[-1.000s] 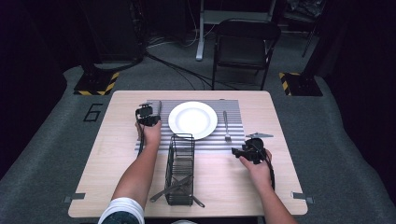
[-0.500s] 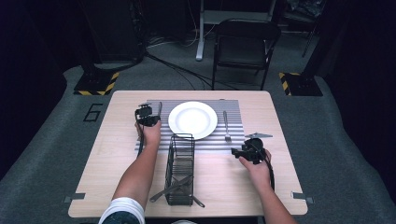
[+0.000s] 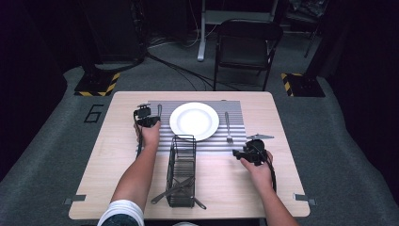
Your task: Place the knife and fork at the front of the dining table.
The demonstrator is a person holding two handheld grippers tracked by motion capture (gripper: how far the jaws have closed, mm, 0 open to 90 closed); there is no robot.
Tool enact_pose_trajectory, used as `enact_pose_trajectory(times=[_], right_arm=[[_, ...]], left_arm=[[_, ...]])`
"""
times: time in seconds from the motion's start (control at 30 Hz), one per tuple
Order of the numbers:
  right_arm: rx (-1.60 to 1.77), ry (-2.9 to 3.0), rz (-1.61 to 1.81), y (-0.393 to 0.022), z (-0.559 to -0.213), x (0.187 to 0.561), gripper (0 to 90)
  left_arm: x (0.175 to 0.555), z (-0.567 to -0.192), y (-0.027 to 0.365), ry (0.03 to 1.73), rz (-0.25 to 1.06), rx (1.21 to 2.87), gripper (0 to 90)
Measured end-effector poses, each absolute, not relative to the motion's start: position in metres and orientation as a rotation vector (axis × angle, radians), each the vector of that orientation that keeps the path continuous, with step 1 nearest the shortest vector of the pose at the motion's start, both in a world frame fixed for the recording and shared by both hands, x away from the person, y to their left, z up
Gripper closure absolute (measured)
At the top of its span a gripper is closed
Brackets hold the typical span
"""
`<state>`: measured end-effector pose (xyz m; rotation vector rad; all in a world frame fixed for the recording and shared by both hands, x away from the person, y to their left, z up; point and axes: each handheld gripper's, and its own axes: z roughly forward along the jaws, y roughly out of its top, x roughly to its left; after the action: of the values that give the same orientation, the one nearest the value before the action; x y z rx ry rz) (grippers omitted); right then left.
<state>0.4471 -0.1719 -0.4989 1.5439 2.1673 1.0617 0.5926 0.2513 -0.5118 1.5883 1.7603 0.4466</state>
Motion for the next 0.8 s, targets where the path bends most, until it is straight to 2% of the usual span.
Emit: enact_pose_trajectory(times=[0.33,0.8], right_arm=[[1.52,2.168,1.06,-0.171,-0.499,0.447,43.0],[1.527,2.164,1.041,-0.172,-0.5,0.446,42.6]], left_arm=[[0.578,-0.486,0.265,1.698,0.469,1.632,56.2],[0.552,-0.46,0.281,1.542,0.526,1.751,46.8]])
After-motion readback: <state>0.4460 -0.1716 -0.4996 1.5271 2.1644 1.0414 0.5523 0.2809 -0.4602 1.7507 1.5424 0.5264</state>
